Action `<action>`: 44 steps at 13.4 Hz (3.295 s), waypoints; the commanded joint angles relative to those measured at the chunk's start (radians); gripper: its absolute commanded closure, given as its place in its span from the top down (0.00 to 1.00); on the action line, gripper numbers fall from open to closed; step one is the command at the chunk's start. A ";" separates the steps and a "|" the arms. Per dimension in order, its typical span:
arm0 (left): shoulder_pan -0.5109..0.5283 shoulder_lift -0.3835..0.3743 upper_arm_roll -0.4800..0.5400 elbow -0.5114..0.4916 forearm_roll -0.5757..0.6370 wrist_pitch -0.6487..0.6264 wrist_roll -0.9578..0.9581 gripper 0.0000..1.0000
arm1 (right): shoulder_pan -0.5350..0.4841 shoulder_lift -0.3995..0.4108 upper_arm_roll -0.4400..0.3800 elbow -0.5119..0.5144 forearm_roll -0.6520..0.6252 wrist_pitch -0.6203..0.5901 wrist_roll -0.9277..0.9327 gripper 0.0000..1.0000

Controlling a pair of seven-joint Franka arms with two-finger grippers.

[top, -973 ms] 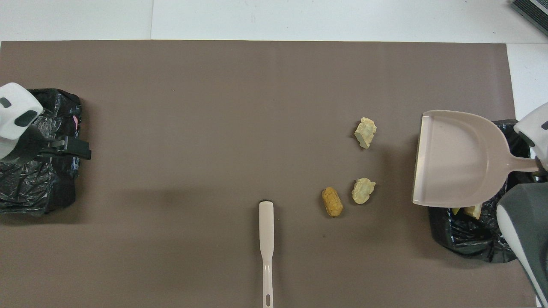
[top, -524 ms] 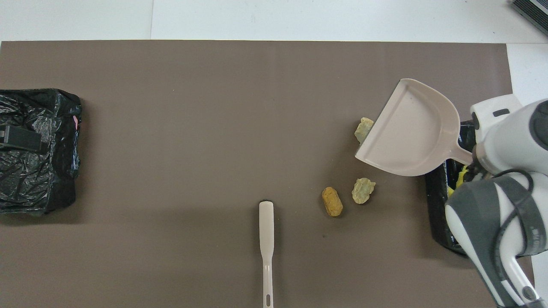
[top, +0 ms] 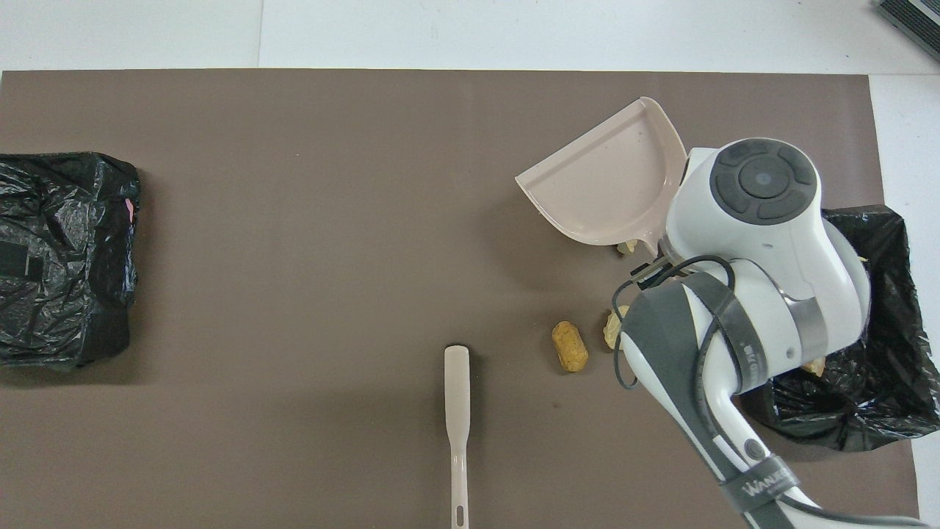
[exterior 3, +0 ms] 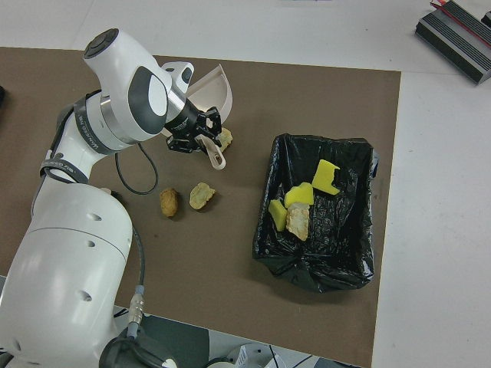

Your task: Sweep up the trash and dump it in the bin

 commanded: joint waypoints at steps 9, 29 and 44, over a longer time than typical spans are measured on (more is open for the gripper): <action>-0.020 -0.018 0.004 -0.070 -0.010 0.083 -0.055 1.00 | 0.270 0.380 -0.004 0.382 0.213 0.031 0.704 0.00; -0.208 0.399 -0.139 0.062 -0.045 0.632 -0.332 1.00 | 0.442 -0.087 0.008 -0.249 0.286 0.232 0.859 1.00; -0.467 0.590 -0.165 -0.033 -0.086 0.605 -0.412 1.00 | 0.646 -0.190 0.010 -0.604 0.287 0.538 1.152 0.68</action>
